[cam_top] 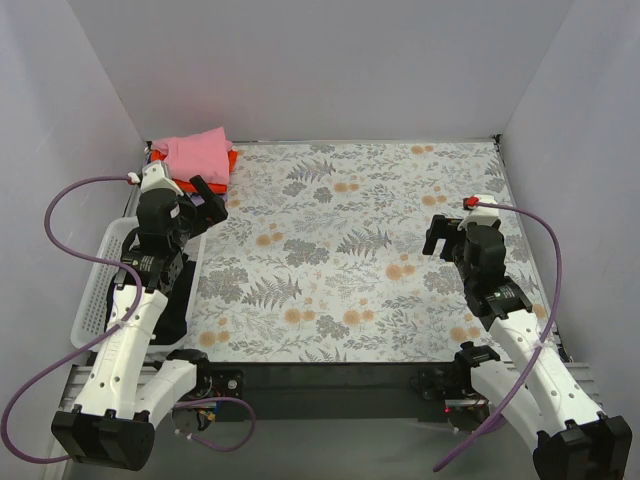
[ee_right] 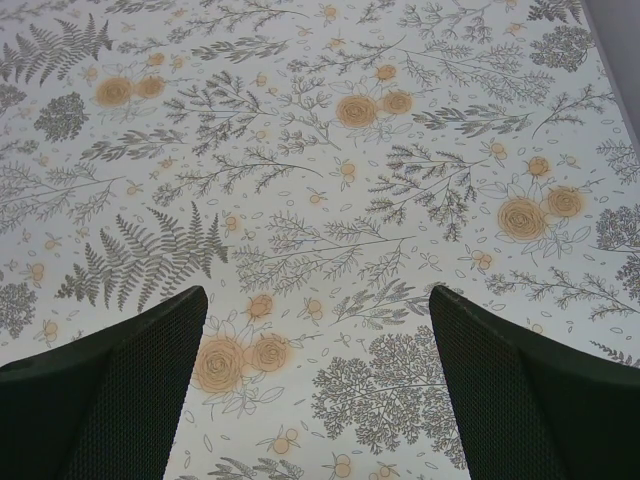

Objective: Fold and stack the t-shirts
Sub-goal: Grab the tshirt from the pile

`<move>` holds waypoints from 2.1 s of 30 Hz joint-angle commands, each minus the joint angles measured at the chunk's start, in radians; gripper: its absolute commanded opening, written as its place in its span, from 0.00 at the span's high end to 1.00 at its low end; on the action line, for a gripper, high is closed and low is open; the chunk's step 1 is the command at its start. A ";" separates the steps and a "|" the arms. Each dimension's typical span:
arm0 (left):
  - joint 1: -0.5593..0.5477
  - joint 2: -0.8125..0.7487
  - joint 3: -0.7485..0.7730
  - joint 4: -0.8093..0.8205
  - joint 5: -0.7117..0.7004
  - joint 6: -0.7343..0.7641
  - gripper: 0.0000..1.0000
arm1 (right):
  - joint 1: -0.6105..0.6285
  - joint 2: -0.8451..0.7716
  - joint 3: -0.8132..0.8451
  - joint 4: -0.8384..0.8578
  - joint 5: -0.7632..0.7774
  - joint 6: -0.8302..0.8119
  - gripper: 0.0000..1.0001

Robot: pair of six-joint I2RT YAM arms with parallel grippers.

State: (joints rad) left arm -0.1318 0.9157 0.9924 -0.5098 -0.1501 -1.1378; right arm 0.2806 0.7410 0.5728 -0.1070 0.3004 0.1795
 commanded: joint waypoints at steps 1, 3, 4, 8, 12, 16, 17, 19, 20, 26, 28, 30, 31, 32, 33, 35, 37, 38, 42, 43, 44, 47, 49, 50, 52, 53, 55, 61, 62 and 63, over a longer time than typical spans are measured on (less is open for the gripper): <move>0.006 -0.009 0.028 -0.010 -0.035 0.015 0.02 | -0.009 -0.012 0.032 0.018 0.006 0.003 0.02; 0.006 -0.009 0.028 -0.012 -0.026 0.024 0.02 | -0.011 -0.009 0.032 0.020 0.003 0.006 0.02; 0.006 -0.011 0.026 -0.010 -0.005 0.033 0.02 | -0.011 -0.009 0.032 0.018 0.002 0.008 0.02; 0.006 0.020 0.023 -0.021 0.020 0.047 0.02 | -0.015 0.008 0.038 0.018 -0.009 0.015 0.02; 0.008 0.081 0.049 -0.156 -0.159 0.009 0.02 | -0.018 0.018 0.050 0.018 -0.018 0.012 0.02; 0.052 0.098 0.045 -0.288 -0.376 -0.118 0.02 | -0.023 0.029 0.055 0.021 -0.035 0.020 0.02; 0.066 0.063 0.022 -0.289 -0.384 -0.141 0.02 | -0.023 0.038 0.055 0.024 -0.041 0.024 0.02; 0.110 0.019 -0.012 -0.265 -0.381 -0.195 0.02 | -0.027 0.049 0.053 0.029 -0.053 0.025 0.02; 0.124 -0.010 -0.027 -0.253 -0.385 -0.210 0.02 | -0.029 0.057 0.055 0.030 -0.061 0.026 0.02; 0.285 0.002 -0.098 -0.260 -0.462 -0.280 0.02 | -0.043 0.057 0.061 0.041 -0.081 0.031 0.02; 0.395 0.009 -0.150 -0.221 -0.459 -0.261 0.02 | -0.050 0.057 0.062 0.043 -0.093 0.035 0.02; 0.467 0.046 -0.155 -0.231 -0.440 -0.301 0.02 | -0.058 0.057 0.065 0.049 -0.118 0.044 0.02; 0.480 0.057 -0.172 -0.228 -0.436 -0.316 0.02 | -0.060 0.058 0.065 0.050 -0.128 0.048 0.02; 0.494 0.077 -0.182 -0.204 -0.442 -0.336 0.02 | -0.064 0.061 0.065 0.059 -0.148 0.049 0.02; 0.520 0.089 -0.187 -0.196 -0.445 -0.349 0.02 | -0.067 0.064 0.065 0.064 -0.159 0.054 0.02; 0.537 0.139 -0.181 -0.193 -0.454 -0.365 0.02 | -0.073 0.077 0.064 0.078 -0.187 0.057 0.01; 0.540 0.167 -0.173 -0.203 -0.483 -0.401 0.02 | -0.081 0.087 0.065 0.084 -0.201 0.058 0.02; 0.538 0.175 -0.175 -0.211 -0.493 -0.414 0.02 | -0.086 0.098 0.065 0.090 -0.213 0.060 0.02; 0.538 0.146 -0.202 -0.231 -0.560 -0.468 0.02 | -0.109 0.123 0.070 0.098 -0.250 0.067 0.02; 0.540 0.138 -0.213 -0.228 -0.604 -0.471 0.02 | -0.112 0.126 0.071 0.098 -0.256 0.069 0.02; 0.540 0.134 -0.227 -0.223 -0.630 -0.474 0.02 | -0.119 0.129 0.071 0.098 -0.268 0.071 0.02; 0.546 0.150 -0.248 -0.213 -0.645 -0.474 0.02 | -0.127 0.133 0.073 0.098 -0.290 0.077 0.02; 0.572 0.178 -0.258 -0.191 -0.594 -0.465 0.02 | -0.133 0.136 0.073 0.098 -0.294 0.081 0.02; 0.584 0.192 -0.259 -0.168 -0.576 -0.459 0.02 | -0.136 0.138 0.076 0.098 -0.294 0.083 0.02; 0.620 0.239 -0.261 -0.161 -0.545 -0.458 0.02 | -0.138 0.138 0.078 0.098 -0.322 0.087 0.02; 0.626 0.255 -0.264 -0.150 -0.530 -0.455 0.02 | -0.139 0.135 0.076 0.098 -0.325 0.090 0.02; 0.640 0.284 -0.264 -0.136 -0.511 -0.453 0.02 | -0.144 0.136 0.078 0.098 -0.326 0.095 0.02; 0.641 0.431 -0.248 -0.113 -0.493 -0.461 0.06 | -0.147 0.147 0.081 0.125 -0.351 0.101 0.02; 0.641 0.439 -0.242 -0.104 -0.491 -0.461 0.12 | -0.147 0.146 0.081 0.127 -0.353 0.103 0.02; 0.641 0.442 -0.242 -0.098 -0.490 -0.452 0.17 | -0.149 0.147 0.081 0.127 -0.354 0.104 0.02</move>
State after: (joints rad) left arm 0.5049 1.3460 0.7380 -0.6243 -0.6464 -1.5902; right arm 0.1375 0.8883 0.6067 -0.0380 -0.0311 0.2676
